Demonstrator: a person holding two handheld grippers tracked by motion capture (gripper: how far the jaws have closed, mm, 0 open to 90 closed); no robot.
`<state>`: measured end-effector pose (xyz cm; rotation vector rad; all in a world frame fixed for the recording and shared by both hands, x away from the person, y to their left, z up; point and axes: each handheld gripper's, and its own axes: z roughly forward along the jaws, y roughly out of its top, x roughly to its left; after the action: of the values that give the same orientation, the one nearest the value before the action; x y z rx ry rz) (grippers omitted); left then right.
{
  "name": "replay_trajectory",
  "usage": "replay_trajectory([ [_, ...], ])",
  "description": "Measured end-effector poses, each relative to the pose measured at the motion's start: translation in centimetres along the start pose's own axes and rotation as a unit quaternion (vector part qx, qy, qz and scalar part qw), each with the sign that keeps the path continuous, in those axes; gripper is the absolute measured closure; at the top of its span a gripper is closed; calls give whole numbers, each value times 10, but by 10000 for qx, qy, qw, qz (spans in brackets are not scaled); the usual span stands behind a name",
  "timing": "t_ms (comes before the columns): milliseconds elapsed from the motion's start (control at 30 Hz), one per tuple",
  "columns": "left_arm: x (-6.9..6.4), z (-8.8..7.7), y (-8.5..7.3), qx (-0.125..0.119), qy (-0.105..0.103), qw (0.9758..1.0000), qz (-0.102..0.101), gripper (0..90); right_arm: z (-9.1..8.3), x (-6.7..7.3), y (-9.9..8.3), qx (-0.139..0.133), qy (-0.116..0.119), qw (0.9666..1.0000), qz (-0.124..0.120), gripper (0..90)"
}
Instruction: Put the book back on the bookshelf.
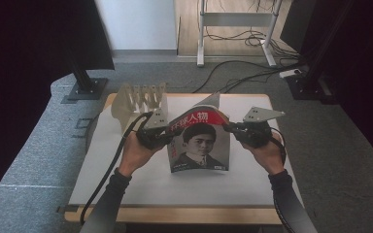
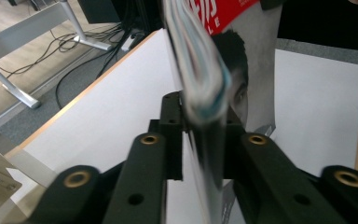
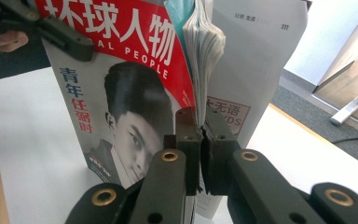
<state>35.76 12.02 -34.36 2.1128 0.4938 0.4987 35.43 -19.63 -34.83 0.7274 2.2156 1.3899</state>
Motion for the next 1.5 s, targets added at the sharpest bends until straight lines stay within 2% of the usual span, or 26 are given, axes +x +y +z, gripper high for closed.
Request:
replay_trajectory([
  [133,3,2,-1,-5,-7,10000,-87,859,0,-1,-1,33,-5,10000,5,848],
  [300,8,2,-3,-105,-114,9997,-183,867,-1,-5,-7,70,-36,9999,87,792],
  [533,12,-3,-3,-112,-107,9996,-243,868,2,-13,-25,288,-191,9990,265,612],
  [767,17,-11,-7,-56,-7,9995,-313,868,11,-17,-50,578,-338,9974,268,410],
  [800,18,-13,-8,-60,-10,9994,-339,868,11,-17,-50,578,-338,9974,268,410],
  [1000,27,-22,-15,-82,-6,9986,-523,868,17,-17,-70,730,-399,9960,310,279],
  [1267,33,-37,-20,-68,110,9979,-629,869,25,-15,-98,837,-405,9941,555,174],
  [1500,37,-53,-25,-64,260,9969,-743,869,31,-13,-119,1010,-462,9925,514,134],
])
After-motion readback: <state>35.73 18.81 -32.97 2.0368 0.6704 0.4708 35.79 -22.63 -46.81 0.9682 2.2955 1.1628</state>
